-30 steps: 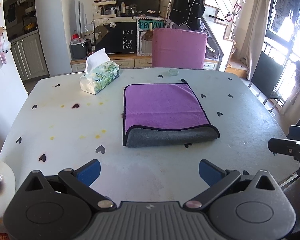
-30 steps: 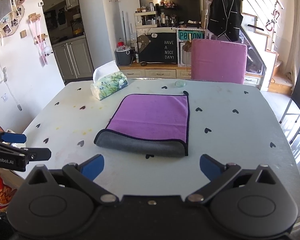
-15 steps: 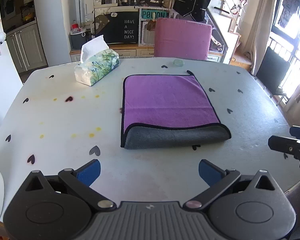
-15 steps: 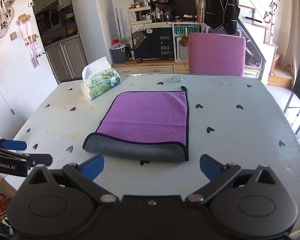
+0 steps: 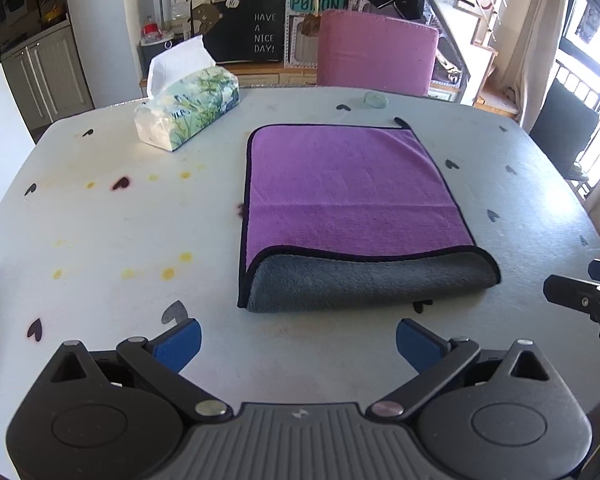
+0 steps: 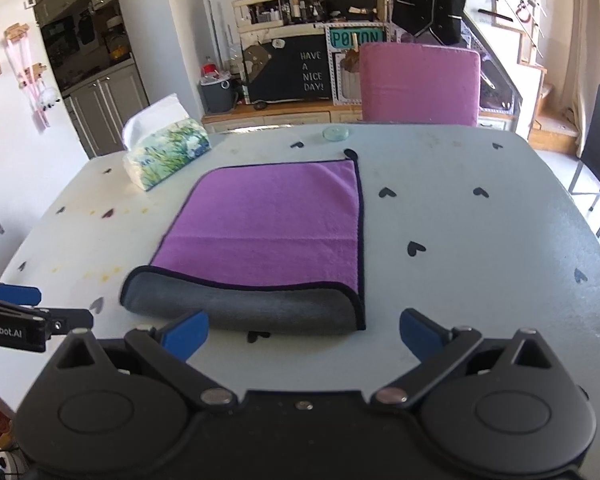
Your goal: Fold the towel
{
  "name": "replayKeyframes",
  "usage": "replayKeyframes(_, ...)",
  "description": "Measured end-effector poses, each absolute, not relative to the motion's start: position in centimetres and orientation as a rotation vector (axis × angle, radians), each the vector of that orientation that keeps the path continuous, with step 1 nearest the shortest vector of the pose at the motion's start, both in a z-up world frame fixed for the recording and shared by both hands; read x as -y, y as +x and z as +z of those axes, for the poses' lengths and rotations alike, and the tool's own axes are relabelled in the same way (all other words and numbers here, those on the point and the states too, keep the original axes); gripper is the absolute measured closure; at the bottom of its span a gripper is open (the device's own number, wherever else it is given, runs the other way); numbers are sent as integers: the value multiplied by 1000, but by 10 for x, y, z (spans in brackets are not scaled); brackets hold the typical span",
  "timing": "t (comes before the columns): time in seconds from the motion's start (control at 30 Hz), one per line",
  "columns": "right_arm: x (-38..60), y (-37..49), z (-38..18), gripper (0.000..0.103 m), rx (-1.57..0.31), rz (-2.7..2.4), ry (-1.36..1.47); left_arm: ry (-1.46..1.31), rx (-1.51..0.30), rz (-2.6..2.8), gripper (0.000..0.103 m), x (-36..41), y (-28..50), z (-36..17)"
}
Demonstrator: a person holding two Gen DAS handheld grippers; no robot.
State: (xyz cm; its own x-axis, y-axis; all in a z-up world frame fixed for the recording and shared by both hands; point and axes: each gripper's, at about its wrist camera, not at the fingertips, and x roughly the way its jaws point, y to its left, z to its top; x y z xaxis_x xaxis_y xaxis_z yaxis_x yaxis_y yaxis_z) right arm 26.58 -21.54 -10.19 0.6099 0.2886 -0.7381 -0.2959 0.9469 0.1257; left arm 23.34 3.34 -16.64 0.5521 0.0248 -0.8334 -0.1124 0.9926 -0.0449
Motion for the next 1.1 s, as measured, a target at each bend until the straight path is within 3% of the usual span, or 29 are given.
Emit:
replayKeyframes(0.93, 206, 363, -198, 4, -953, 283, -33, -115, -1064, 117, 1, -63, 322, -242)
replayKeyframes(1.1, 211, 368, -207, 10, -958, 312, -21, -109, -1086, 86, 14, -64, 326, -248)
